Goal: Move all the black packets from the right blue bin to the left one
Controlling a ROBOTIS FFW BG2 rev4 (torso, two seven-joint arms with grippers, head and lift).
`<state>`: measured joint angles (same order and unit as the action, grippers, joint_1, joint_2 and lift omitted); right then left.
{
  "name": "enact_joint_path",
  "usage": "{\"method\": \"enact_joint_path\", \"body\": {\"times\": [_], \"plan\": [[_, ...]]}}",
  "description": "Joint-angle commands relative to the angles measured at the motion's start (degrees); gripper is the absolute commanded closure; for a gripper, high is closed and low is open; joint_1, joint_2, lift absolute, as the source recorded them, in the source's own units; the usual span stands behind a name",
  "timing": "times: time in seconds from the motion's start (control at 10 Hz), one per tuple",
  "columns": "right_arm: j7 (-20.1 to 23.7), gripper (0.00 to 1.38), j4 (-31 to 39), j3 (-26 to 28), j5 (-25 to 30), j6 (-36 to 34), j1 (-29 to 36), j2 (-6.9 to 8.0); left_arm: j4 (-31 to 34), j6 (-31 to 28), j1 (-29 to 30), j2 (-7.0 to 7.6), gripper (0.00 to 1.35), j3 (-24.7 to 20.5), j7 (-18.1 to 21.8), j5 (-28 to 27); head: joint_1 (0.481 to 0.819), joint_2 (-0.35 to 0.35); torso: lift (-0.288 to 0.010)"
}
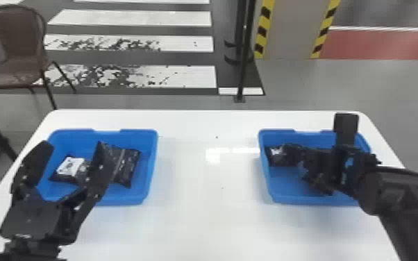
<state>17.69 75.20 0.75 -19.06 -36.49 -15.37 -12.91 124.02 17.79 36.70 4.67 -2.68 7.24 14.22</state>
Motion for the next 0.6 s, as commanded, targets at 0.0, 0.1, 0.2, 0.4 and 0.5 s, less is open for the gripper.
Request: {"method": "enact_joint_path", "body": {"times": [0.0, 0.1, 0.2, 0.4, 0.5], "plan": [[-0.02, 1.16, 1.93, 1.65, -1.40, 2.60, 1.58, 0.25, -0.20, 0.49, 0.14, -0.10, 0.16, -0.06, 0.06, 0.06, 0.695, -0.013, -0.140], [0.07, 1.16, 2.63, 2.22, -1.85, 3.72, 2.14, 0.25, -0.20, 0.77, 0.14, -0.10, 0.16, -0.18, 0.06, 0.06, 0.695, -0.014, -0.140], [-0.02, 1.16, 3.62, 2.67, -3.45, 4.99, 3.13, 0.25, -0.20, 0.91, 0.28, -0.18, 0.16, -0.29, -0.03, 0.06, 0.695, -0.017, -0.140], [0.07, 1.16, 9.81, 4.16, -10.08, 6.68, 8.33, 0.52, -0.34, 1.48, 0.42, -0.27, 0.16, -0.41, 0.06, -0.28, 0.695, -0.018, -0.140], [0.33, 1.16, 14.17, 4.16, -17.05, 7.66, 11.57, 0.52, -0.34, 1.76, 0.56, -0.27, 0.16, -0.41, -0.03, -0.28, 0.695, -0.013, -0.140]]}}
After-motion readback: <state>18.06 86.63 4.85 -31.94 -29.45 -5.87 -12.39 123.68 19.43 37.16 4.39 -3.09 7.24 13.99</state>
